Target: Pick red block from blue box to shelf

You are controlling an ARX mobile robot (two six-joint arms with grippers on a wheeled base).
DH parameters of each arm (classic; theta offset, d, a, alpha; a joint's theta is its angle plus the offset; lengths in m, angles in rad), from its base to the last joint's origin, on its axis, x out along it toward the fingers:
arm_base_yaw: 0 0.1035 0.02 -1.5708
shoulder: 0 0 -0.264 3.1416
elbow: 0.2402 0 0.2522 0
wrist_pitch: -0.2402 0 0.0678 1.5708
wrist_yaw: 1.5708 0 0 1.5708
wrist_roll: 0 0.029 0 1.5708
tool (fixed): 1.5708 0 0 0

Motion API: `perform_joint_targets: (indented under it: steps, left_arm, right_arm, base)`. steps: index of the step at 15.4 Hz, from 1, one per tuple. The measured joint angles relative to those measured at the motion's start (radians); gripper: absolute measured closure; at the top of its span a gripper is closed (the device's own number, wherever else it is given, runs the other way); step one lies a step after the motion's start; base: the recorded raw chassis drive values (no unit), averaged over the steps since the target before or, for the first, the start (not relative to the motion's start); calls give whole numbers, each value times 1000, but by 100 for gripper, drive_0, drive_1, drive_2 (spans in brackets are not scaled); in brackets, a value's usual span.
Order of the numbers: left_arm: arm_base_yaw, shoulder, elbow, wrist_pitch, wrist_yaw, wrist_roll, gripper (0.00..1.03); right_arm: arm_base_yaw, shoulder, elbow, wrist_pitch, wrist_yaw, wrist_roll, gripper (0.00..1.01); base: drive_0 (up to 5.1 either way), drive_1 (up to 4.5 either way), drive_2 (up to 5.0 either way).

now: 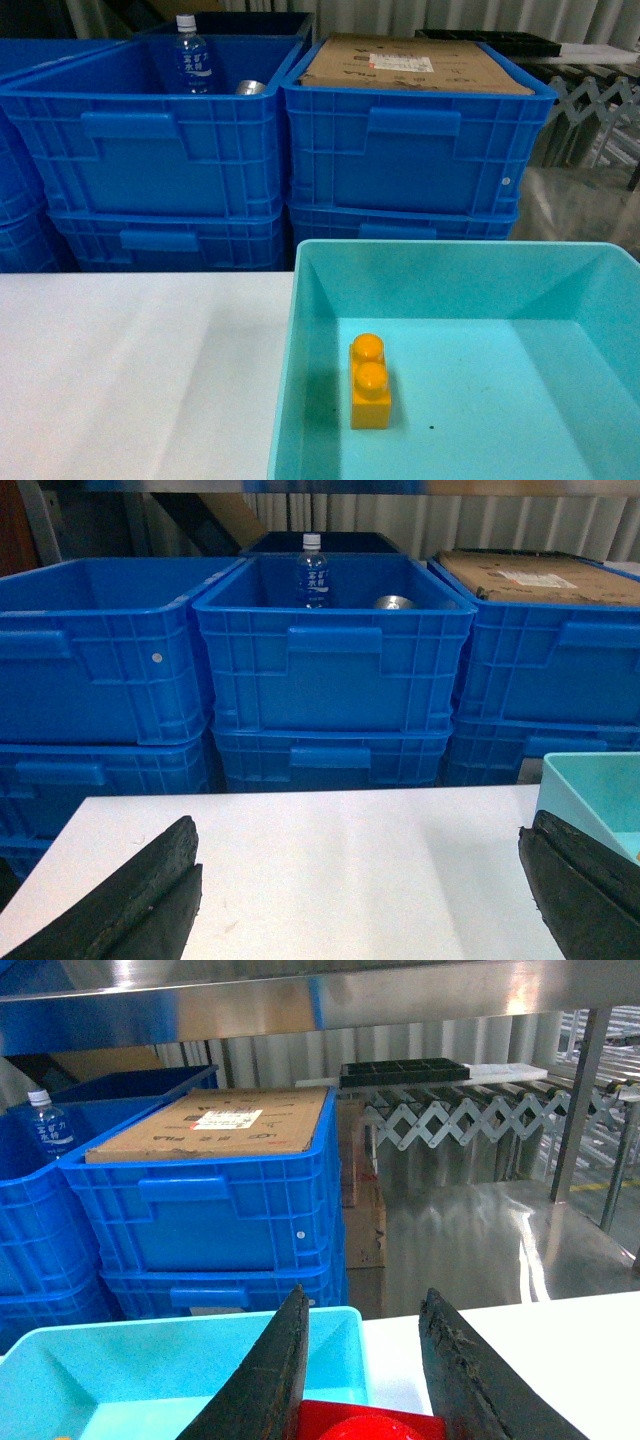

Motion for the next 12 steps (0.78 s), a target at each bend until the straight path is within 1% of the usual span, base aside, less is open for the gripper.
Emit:
perform_joint_targets:
  steps: [9, 10, 12]
  left_arm:
    - [1, 0, 0, 0, 0, 0, 5]
    - [1, 0, 0, 0, 0, 0, 5]
    - [1, 0, 0, -4, -3, 0, 5]
  right_arm:
    - [0, 0, 0, 0, 2, 0, 73]
    - [0, 0, 0, 0, 2, 0, 73]
    - [0, 1, 0, 0, -2, 0, 73]
  base:
    - [-167, -167, -167]
    - [106, -477, -156]
    - [219, -644, -178]
